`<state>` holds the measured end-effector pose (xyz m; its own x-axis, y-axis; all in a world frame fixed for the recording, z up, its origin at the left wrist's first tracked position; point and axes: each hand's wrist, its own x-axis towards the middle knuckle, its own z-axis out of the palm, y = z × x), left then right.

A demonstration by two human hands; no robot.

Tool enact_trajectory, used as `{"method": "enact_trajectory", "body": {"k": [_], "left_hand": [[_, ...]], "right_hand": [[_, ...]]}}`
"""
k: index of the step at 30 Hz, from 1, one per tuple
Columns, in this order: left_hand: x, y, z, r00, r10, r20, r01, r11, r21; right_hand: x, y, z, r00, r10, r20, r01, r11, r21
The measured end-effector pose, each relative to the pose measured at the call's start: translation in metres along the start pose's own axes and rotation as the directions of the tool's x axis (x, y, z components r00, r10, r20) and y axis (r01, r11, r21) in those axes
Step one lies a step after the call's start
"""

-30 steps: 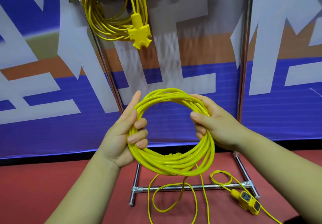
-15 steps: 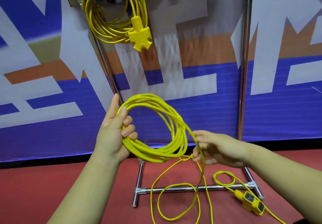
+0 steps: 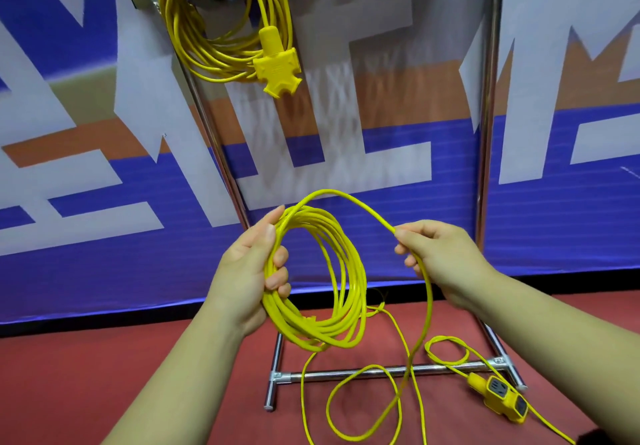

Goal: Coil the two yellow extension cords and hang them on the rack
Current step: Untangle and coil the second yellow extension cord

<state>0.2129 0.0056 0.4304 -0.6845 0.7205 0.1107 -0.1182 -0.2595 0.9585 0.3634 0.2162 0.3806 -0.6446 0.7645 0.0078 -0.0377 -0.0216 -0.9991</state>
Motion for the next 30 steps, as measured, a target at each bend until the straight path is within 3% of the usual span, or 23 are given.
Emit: {"method": "enact_trajectory", "body": {"k": [8,14,19,30], "left_hand": [[-0.001,-0.014,0.009,0.999,0.038,0.019,-0.041,0.980,0.194],[0.005,-0.035,0.013,0.996,0.075,-0.043,-0.053,0.925,0.377],[0.004,-0.052,0.030,1.000,0.002,0.016,-0.008,0.903,0.429],[0.007,-0.065,0.059,0.990,-0.069,0.121,-0.001,0.866,0.499]], "right_hand": [[-0.007,-0.009,0.006,0.979,0.055,0.198,-0.047,0.998,-0.047],[-0.010,-0.022,0.006,0.989,0.058,0.132,-0.078,0.986,0.149],[-0.011,-0.029,0.014,0.999,0.014,0.052,-0.030,0.950,0.312],[-0.011,-0.034,0.008,1.000,-0.014,0.015,0.007,0.926,0.378]]}}
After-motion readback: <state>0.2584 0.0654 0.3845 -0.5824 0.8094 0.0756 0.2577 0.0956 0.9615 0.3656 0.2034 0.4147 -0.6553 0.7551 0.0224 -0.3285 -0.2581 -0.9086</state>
